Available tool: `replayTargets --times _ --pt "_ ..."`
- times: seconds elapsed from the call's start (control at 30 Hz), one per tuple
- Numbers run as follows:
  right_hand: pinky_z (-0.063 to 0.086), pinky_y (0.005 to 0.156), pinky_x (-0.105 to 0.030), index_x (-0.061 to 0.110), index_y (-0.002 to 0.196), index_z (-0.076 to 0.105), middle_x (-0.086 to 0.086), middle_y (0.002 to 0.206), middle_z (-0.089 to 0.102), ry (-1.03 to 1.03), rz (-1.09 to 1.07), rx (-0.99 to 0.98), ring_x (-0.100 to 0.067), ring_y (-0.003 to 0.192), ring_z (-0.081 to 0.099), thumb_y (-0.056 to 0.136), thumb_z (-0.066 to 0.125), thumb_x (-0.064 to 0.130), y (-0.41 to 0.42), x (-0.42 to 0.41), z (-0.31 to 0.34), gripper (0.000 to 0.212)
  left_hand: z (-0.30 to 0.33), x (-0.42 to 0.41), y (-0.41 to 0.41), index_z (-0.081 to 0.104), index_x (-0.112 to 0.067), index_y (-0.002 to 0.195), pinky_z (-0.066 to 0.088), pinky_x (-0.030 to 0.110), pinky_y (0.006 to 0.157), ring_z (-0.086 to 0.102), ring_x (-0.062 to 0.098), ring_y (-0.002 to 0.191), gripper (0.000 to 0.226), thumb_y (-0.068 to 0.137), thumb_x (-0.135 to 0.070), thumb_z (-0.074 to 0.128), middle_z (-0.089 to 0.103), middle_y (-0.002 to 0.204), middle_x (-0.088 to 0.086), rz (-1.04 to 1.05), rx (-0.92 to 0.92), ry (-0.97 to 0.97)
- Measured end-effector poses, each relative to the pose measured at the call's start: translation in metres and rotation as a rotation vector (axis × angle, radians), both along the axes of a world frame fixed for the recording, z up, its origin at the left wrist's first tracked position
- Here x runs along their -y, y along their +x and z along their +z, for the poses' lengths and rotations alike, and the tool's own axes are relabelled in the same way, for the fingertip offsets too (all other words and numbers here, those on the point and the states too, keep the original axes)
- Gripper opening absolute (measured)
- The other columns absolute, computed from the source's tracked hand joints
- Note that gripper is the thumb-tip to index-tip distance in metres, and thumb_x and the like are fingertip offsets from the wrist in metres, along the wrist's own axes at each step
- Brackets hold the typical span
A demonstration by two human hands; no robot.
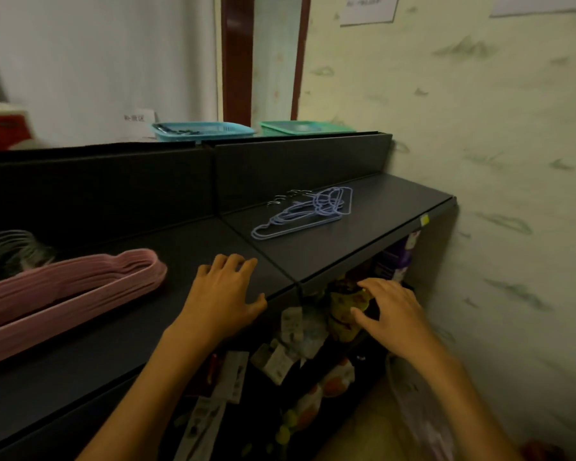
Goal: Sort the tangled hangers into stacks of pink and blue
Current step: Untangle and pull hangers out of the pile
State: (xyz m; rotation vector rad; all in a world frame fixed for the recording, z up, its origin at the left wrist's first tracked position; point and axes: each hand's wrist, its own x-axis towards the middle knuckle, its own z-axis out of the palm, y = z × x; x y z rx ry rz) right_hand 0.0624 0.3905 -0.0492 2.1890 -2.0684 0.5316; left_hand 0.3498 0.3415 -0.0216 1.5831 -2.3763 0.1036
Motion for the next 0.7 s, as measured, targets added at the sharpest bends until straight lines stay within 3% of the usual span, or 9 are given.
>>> replayTargets --times 0.37,0.7 --pt "0.027 0.104 -0.029 0.026 0.136 0.043 0.008 0.137 0.046 0.007 -0.015 0.011 -0.012 0.127 0.038 0.087 0.055 0.049 -0.113 0.11 -0.011 0.056 -0.009 0.123 -0.113 0.027 -0.024 0.146 0.029 0.042 0.105 0.029 0.023 0.133 0.072 0.086 -0.059 0.045 0.034 0.145 0.001 -0.025 -0.005 0.017" --pt "0.025 0.108 -0.03 0.025 0.138 0.04 0.006 0.14 0.042 0.022 0.187 -0.001 -0.013 0.13 0.035 0.088 0.056 0.049 -0.164 0.279 0.015 0.058 0.022 0.246 -0.157 0.02 -0.026 0.147 0.026 0.043 0.11 0.025 0.022 0.136 0.075 0.086 -0.056 0.051 0.028 0.149 0.003 0.124 -0.005 -0.013"
